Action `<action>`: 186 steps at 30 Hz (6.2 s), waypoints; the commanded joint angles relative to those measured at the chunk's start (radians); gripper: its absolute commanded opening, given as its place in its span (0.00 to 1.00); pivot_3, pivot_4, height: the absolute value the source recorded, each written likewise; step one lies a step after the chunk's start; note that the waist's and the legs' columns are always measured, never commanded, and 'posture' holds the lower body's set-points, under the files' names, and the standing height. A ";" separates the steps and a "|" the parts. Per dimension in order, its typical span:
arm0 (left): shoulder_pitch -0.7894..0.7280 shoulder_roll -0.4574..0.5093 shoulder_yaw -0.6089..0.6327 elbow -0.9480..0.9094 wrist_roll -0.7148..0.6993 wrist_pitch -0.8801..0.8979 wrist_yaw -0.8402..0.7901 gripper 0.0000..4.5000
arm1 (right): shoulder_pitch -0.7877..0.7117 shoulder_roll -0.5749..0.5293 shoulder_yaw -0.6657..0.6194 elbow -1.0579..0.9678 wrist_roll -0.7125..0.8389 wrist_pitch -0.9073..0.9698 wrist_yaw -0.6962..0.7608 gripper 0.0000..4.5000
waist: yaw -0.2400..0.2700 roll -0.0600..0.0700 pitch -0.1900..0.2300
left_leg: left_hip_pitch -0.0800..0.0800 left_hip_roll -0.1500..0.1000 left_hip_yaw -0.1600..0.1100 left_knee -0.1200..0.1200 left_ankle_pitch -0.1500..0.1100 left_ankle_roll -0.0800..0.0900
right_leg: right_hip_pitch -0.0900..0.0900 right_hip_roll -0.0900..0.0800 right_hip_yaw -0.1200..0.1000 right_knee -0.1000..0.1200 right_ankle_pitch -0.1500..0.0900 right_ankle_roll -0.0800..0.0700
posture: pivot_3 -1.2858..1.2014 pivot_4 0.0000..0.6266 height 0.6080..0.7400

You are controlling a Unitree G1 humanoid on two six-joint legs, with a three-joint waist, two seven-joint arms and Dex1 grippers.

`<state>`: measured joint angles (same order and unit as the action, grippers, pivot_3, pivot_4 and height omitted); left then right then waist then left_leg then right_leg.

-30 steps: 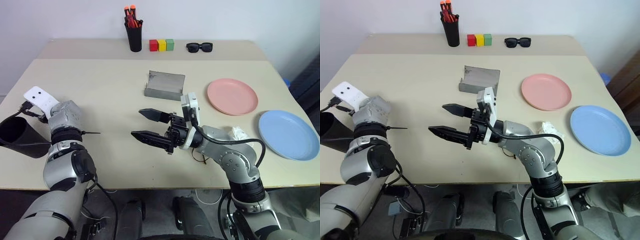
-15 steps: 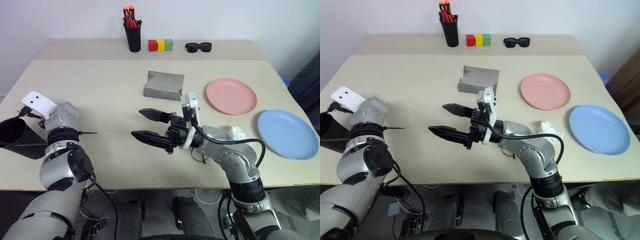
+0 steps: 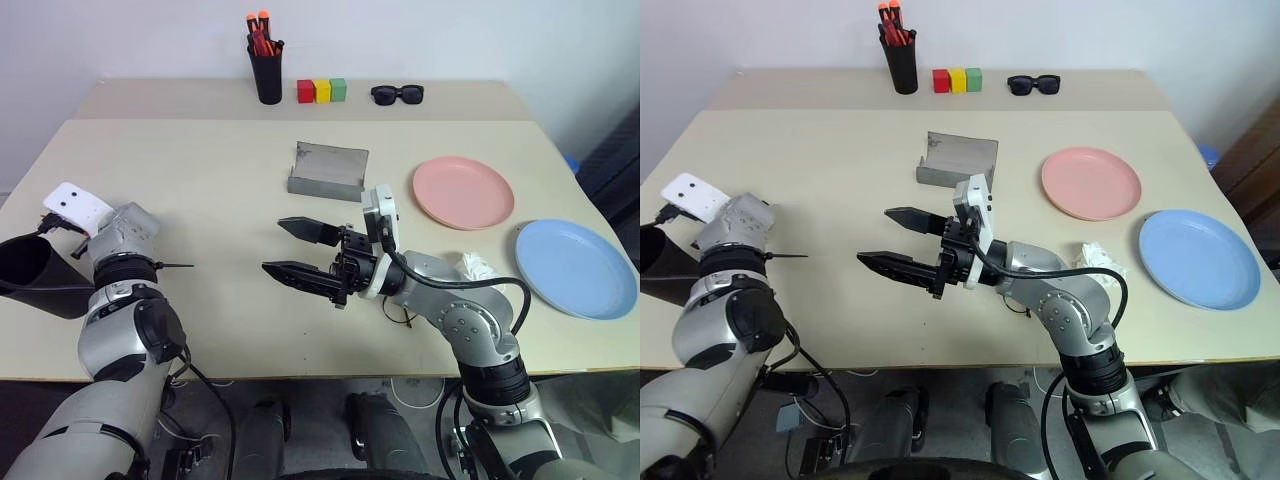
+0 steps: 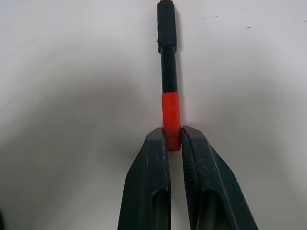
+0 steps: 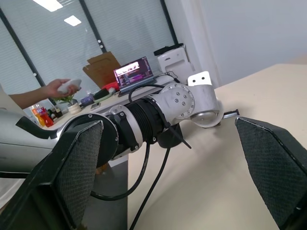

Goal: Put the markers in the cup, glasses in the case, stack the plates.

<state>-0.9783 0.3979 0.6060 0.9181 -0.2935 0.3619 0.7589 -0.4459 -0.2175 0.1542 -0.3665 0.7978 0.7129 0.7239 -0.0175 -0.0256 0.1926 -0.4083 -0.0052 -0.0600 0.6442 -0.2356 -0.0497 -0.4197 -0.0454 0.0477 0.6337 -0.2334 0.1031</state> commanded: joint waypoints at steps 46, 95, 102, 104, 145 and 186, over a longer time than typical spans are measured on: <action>-0.042 -0.212 -0.035 -0.287 0.105 0.446 -0.266 0.77 | -0.003 0.017 -0.005 -0.016 -0.006 -0.027 -0.002 1.00 | 0.003 0.000 0.000 | -0.001 0.000 0.000 0.002 0.000 0.000 | 0.000 0.001 0.001 -0.001 0.000 0.000 | 0.52 0.24 1.00; 0.724 -0.047 0.020 -1.295 0.443 -0.168 -0.358 0.00 | -0.020 -0.003 0.032 0.036 -0.055 -0.032 0.090 1.00 | 0.002 -0.001 0.000 | -0.001 0.001 0.001 0.002 0.000 0.000 | 0.001 0.001 0.001 -0.002 0.000 -0.002 | 0.52 0.24 1.00; 0.782 -0.085 0.006 -1.234 0.451 -0.238 -0.348 0.00 | -0.011 0.002 0.026 0.029 -0.061 -0.039 0.075 1.00 | -0.001 -0.001 0.000 | -0.001 0.001 0.001 0.001 0.000 0.000 | 0.000 0.001 0.001 -0.002 0.001 -0.001 | 0.52 0.24 1.00; 0.800 -0.107 0.006 -1.236 0.449 -0.243 -0.339 0.00 | -0.008 0.001 0.024 0.027 -0.060 -0.039 0.072 1.00 | 0.000 -0.001 0.000 | -0.001 0.001 0.001 0.001 0.000 0.000 | 0.000 0.001 0.001 -0.002 0.001 -0.001 | 0.52 0.24 1.00; -0.186 -0.135 -0.743 0.122 0.289 -0.257 -1.457 0.99 | 0.099 -0.144 -0.117 -0.064 -0.225 -0.093 -0.119 1.00 | 0.005 0.000 0.001 | -0.003 0.000 0.001 0.001 -0.002 0.004 | -0.001 0.002 0.001 -0.004 0.000 0.001 | 0.52 0.24 1.00; -0.244 -0.131 -0.612 0.201 0.291 -0.163 -1.652 0.52 | 0.327 -0.224 -0.187 -0.300 -0.168 -0.040 -0.263 1.00 | 0.004 0.000 0.001 | -0.005 0.000 0.001 0.004 -0.002 0.005 | -0.002 0.001 0.002 -0.002 -0.001 0.002 | 0.52 0.24 1.00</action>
<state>-1.1816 0.2706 -0.0106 1.1033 -0.0238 0.2270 -0.9822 -0.1040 -0.4489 -0.0364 -0.6547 0.6275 0.6909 0.4589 -0.0134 -0.0253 0.1936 -0.4129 -0.0052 -0.0591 0.6483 -0.2380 -0.0448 -0.4213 -0.0445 0.0497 0.6322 -0.2341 0.1048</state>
